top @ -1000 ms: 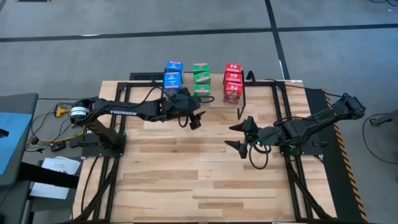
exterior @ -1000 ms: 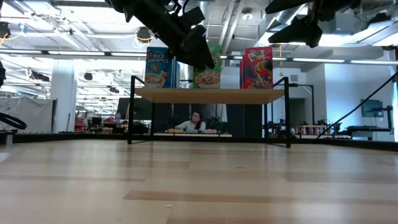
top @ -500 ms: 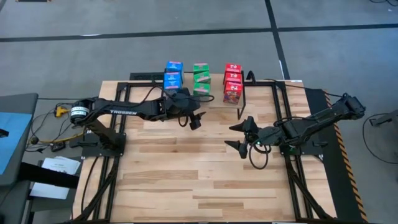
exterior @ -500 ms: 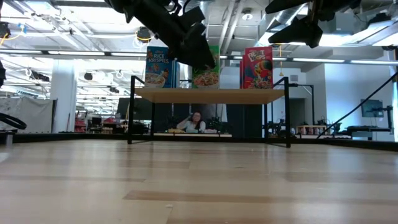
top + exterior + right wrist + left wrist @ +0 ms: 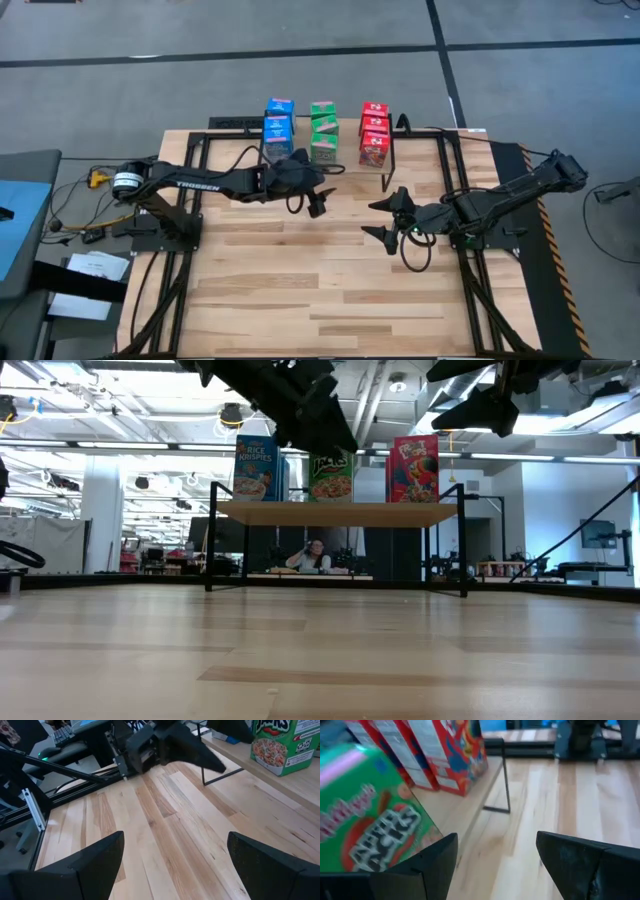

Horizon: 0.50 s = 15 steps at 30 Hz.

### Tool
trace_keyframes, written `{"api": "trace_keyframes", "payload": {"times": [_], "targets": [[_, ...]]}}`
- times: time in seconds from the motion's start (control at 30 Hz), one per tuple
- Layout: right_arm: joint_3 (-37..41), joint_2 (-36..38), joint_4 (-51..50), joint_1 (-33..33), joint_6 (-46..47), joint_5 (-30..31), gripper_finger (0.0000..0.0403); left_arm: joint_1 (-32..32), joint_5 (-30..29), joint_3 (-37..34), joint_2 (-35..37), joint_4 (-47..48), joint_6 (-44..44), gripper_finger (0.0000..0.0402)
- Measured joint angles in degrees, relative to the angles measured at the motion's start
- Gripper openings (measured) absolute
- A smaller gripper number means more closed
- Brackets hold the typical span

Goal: Stack cereal on shelf
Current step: Adjust the green cereal box on the shelf

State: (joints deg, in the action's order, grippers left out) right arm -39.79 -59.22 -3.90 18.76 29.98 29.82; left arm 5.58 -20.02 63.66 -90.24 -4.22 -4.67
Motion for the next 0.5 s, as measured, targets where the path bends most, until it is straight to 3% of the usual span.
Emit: {"api": "trace_keyframes", "payload": {"times": [0.17, 0.4, 0.5], "targets": [[0.00, 0.00, 0.00, 0.00, 0.00, -0.01, 0.0379, -0.63, -6.73, 0.04, 0.00, -1.74, 0.05, 0.0262], [0.00, -0.02, -0.20, 0.00, 0.00, -0.01, 0.0379, -1.77, -8.54, 0.20, -2.79, -5.32, 4.57, 0.0263], [-0.04, -0.02, -0.39, 0.04, 0.02, -0.01, 0.0379, -2.32, -13.83, 0.03, -4.65, -5.90, 3.92, 0.0263]]}}
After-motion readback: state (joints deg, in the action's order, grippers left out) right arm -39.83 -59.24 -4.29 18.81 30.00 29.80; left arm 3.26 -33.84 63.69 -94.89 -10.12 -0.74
